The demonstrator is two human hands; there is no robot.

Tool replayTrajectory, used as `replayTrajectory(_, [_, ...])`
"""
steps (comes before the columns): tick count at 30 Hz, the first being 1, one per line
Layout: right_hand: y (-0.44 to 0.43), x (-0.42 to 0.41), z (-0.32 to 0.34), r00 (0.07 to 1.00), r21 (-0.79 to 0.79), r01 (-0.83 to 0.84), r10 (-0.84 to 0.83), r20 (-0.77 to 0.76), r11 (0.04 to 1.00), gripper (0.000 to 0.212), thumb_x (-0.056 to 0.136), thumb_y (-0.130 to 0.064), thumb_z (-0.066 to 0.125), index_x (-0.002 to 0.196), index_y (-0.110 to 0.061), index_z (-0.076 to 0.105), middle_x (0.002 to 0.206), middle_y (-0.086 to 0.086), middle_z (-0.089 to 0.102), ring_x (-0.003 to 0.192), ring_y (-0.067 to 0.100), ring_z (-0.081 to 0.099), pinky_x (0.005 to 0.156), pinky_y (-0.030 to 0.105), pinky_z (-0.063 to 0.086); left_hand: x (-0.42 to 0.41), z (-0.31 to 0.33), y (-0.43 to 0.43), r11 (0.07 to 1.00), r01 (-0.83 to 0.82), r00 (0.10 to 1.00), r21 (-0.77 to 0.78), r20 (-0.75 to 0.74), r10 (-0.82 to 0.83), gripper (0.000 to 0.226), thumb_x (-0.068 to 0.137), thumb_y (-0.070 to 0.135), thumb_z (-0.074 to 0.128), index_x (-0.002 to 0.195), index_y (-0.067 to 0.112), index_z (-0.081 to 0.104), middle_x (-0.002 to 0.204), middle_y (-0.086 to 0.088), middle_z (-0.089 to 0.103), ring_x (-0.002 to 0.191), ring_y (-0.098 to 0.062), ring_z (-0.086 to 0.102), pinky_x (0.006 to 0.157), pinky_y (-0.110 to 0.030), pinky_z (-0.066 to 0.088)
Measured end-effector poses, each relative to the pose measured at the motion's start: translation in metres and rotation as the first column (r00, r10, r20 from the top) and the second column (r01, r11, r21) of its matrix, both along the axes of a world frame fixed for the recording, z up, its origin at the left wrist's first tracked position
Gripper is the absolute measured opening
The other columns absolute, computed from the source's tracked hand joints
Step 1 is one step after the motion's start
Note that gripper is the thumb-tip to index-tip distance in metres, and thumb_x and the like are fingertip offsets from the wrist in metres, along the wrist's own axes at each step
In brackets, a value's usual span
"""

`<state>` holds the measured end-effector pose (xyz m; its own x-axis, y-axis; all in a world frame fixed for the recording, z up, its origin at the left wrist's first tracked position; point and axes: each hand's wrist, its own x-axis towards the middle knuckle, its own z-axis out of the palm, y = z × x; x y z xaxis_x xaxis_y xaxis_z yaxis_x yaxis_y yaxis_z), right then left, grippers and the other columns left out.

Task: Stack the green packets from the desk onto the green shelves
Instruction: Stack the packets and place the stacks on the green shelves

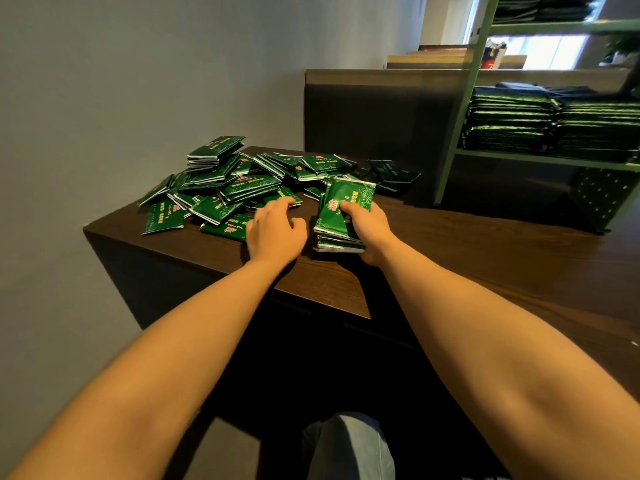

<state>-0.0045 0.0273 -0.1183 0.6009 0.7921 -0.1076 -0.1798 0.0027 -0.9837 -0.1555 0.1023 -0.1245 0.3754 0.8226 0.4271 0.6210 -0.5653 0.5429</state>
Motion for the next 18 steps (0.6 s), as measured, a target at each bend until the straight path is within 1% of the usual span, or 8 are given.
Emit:
replayTrajectory(2, [0.001, 0.002, -0.006, 0.999, 0.020, 0.035, -0.036, 0.007, 0.999, 0.019, 0.100, -0.018, 0.063, 0.119, -0.014, 0.064, 0.113, 0.005, 0.071, 0.102, 0.023, 0.070, 0.091, 0.040, 0.057, -0.006, -0.005, 0.010, 0.990, -0.137, 0.979, 0.019, -0.152, 0.139, 0.054, 0.092, 0.033, 0.054, 0.143, 0.018, 0.045, 0.150, -0.009, 0.041, 0.140, -0.029, 0.032, 0.112, -0.050, 0.027])
replayTrajectory(5, [-0.001, 0.006, -0.010, 1.000, 0.028, 0.030, -0.029, -0.007, 0.999, 0.008, 0.100, -0.018, 0.064, 0.107, -0.018, 0.065, 0.117, 0.010, 0.073, 0.109, 0.030, 0.071, 0.103, 0.051, 0.055, -0.010, -0.016, 0.014, 0.943, -0.322, 0.891, -0.089, -0.365, 0.270, 0.075, 0.091, 0.049, 0.051, 0.153, 0.012, 0.026, 0.163, -0.018, 0.004, 0.151, -0.036, -0.004, 0.118, -0.059, 0.004])
replayTrajectory(7, [-0.003, 0.008, -0.010, 0.999, 0.021, 0.027, -0.026, -0.046, 0.999, 0.005, 0.100, -0.019, 0.063, 0.105, -0.018, 0.064, 0.119, 0.013, 0.073, 0.110, 0.033, 0.071, 0.104, 0.056, 0.053, -0.008, -0.017, 0.016, 0.923, -0.348, 0.868, -0.163, -0.428, 0.252, 0.074, 0.094, 0.054, 0.044, 0.153, 0.013, 0.027, 0.164, -0.018, 0.001, 0.150, -0.039, -0.009, 0.117, -0.061, -0.001])
replayTrajectory(10, [-0.006, 0.010, -0.008, 0.991, 0.051, 0.020, -0.013, -0.134, 0.999, 0.013, 0.101, -0.019, 0.063, 0.113, -0.013, 0.065, 0.118, 0.017, 0.073, 0.108, 0.038, 0.072, 0.099, 0.062, 0.054, -0.008, -0.018, 0.020, 0.943, -0.277, 0.905, -0.187, -0.379, 0.191, 0.052, 0.097, 0.052, 0.040, 0.139, 0.020, 0.047, 0.157, -0.015, 0.029, 0.147, -0.042, 0.012, 0.115, -0.064, 0.007])
replayTrajectory(13, [-0.009, 0.010, -0.006, 0.987, 0.037, 0.028, -0.022, -0.157, 0.999, 0.021, 0.101, -0.019, 0.064, 0.120, -0.009, 0.064, 0.112, 0.016, 0.074, 0.106, 0.038, 0.073, 0.097, 0.061, 0.056, -0.010, -0.021, 0.018, 0.983, -0.172, 0.964, -0.063, -0.218, 0.155, 0.029, 0.099, 0.043, 0.047, 0.109, 0.018, 0.058, 0.124, -0.008, 0.056, 0.124, -0.034, 0.047, 0.109, -0.055, 0.028])
replayTrajectory(15, [-0.007, 0.009, -0.006, 0.993, 0.021, 0.029, -0.027, -0.118, 0.999, 0.018, 0.100, -0.019, 0.064, 0.116, -0.011, 0.066, 0.115, 0.016, 0.074, 0.107, 0.037, 0.073, 0.099, 0.060, 0.055, -0.011, -0.020, 0.015, 0.991, -0.120, 0.986, -0.057, -0.127, 0.112, 0.020, 0.099, 0.035, 0.051, 0.096, 0.016, 0.055, 0.108, -0.005, 0.055, 0.102, -0.032, 0.056, 0.091, -0.045, 0.042])
replayTrajectory(16, [-0.006, 0.008, -0.006, 0.996, 0.012, 0.033, -0.031, -0.087, 0.999, 0.016, 0.099, -0.020, 0.064, 0.114, -0.013, 0.066, 0.116, 0.015, 0.074, 0.108, 0.036, 0.072, 0.101, 0.059, 0.054, -0.011, -0.019, 0.014, 0.991, -0.111, 0.990, -0.079, -0.100, 0.103, 0.018, 0.099, 0.033, 0.053, 0.096, 0.015, 0.054, 0.110, -0.005, 0.052, 0.095, -0.031, 0.056, 0.082, -0.042, 0.042])
replayTrajectory(18, [-0.002, 0.007, -0.008, 0.999, -0.012, 0.044, -0.044, 0.003, 0.999, 0.013, 0.098, -0.022, 0.065, 0.110, -0.016, 0.066, 0.117, 0.011, 0.073, 0.110, 0.033, 0.070, 0.104, 0.056, 0.053, -0.011, -0.019, 0.014, 0.987, -0.134, 0.986, -0.091, -0.114, 0.124, 0.024, 0.097, 0.035, 0.056, 0.109, 0.014, 0.052, 0.125, -0.009, 0.048, 0.099, -0.032, 0.055, 0.085, -0.042, 0.043])
